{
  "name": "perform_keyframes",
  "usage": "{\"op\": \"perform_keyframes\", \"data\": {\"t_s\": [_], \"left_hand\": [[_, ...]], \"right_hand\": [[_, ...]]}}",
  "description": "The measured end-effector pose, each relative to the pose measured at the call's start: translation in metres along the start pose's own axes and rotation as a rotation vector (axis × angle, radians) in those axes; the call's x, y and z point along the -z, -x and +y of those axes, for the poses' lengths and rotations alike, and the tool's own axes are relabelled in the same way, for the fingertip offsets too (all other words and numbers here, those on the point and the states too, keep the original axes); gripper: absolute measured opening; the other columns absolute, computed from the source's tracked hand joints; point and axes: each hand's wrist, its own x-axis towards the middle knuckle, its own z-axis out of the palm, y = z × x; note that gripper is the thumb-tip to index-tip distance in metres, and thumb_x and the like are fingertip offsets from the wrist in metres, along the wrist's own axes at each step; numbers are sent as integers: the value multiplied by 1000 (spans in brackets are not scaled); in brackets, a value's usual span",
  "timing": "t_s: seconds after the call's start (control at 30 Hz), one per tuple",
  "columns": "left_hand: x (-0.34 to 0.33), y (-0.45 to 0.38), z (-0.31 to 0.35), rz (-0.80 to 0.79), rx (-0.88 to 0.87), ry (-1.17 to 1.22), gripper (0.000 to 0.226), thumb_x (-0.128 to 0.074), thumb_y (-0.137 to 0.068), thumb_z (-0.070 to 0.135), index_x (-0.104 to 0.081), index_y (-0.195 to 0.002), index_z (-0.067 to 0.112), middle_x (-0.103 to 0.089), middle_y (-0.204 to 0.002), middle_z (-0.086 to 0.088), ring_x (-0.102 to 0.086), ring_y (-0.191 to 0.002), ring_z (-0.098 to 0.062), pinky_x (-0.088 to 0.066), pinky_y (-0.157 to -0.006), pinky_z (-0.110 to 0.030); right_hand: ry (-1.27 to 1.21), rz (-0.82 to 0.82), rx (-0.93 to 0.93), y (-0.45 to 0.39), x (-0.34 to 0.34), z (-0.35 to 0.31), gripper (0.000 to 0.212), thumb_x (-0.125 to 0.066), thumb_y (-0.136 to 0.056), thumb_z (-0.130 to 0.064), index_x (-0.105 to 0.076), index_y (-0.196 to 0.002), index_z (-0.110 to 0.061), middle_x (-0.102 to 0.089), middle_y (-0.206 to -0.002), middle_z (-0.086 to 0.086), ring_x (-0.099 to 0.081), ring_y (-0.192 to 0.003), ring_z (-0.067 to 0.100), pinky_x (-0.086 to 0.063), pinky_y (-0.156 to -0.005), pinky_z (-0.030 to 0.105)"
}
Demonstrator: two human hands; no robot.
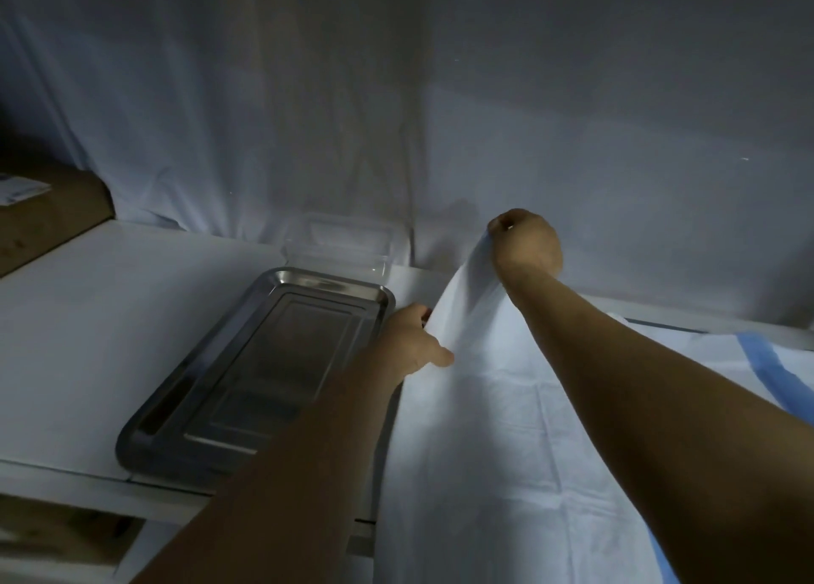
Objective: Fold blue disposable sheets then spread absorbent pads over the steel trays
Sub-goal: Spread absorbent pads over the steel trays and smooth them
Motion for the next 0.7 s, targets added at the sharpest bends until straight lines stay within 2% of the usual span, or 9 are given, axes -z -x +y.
{"op": "perform_keyframes", "data": {"t_s": [0.13,0.23,0.3,0.37,0.43,0.5,0.57,0.63,0.7], "left_hand": [[1,-7,-4,33,-13,2,31,-75,-73,7,-60,-99,1,-67,-94,-14,-65,-85,-29,-56,-79,-39],[-1,-12,-6,165,-6,70,31,-69,-78,22,-58,-94,-2,-59,-84,-14,-57,-75,-25,-43,-66,-30],[-3,-18,-8,313,-1,-25,37,-63,-80,26,-59,-101,-5,-62,-95,-21,-60,-89,-32,-44,-73,-32],[-7,-20,-7,443,0,-163,36,-59,-87,19,-56,-115,-4,-62,-114,-22,-57,-109,-35,-45,-87,-35],[-14,-18,-5,464,10,-270,49,-58,-90,13,-42,-134,-1,-52,-132,-17,-50,-123,-32,-41,-99,-34],[-22,-12,-6,501,-36,-380,52,-60,-88,7,-38,-136,4,-43,-138,-15,-47,-125,-31,-41,-101,-35],[-29,-3,-5,522,-159,-583,46,-64,-84,8,-48,-128,10,-40,-135,-11,-44,-124,-29,-44,-101,-36],[-33,5,-4,464,-283,-693,36,-65,-84,16,-58,-119,14,-44,-132,-8,-42,-124,-26,-41,-102,-34],[-39,15,0,349,-277,-650,28,-66,-85,19,-64,-112,14,-49,-126,-7,-47,-118,-25,-43,-100,-34]], "right_hand": [[-174,79,-73,3,-2,5,27,-41,-93,-16,-66,-102,-21,-67,-105,5,-61,-98,28,-45,-77,30],[-258,9,45,7,-8,10,33,-42,-96,-15,-57,-124,-23,-64,-121,2,-59,-111,25,-43,-88,28],[-396,-137,138,12,-12,12,53,-44,-95,-7,-37,-143,-27,-55,-136,2,-55,-120,22,-43,-101,32],[-434,-226,146,21,-15,16,69,-48,-92,-4,-19,-150,-30,-48,-142,4,-51,-125,23,-44,-102,36],[-379,-281,125,31,-18,26,74,-53,-92,-7,-13,-151,-29,-47,-142,5,-49,-125,23,-43,-100,34],[-323,-331,69,42,-19,40,70,-53,-93,-10,-16,-150,-26,-47,-141,4,-49,-125,23,-42,-101,33],[-282,-351,7,49,-16,56,59,-50,-94,-10,-27,-147,-22,-51,-137,5,-52,-120,24,-45,-101,37],[-271,-335,-38,55,-8,71,46,-47,-94,-8,-41,-138,-18,-57,-130,7,-57,-111,25,-47,-99,40],[-269,-322,-81,61,4,82,37,-44,-94,-8,-52,-129,-16,-60,-126,9,-58,-99,23,-49,-92,36]]}}
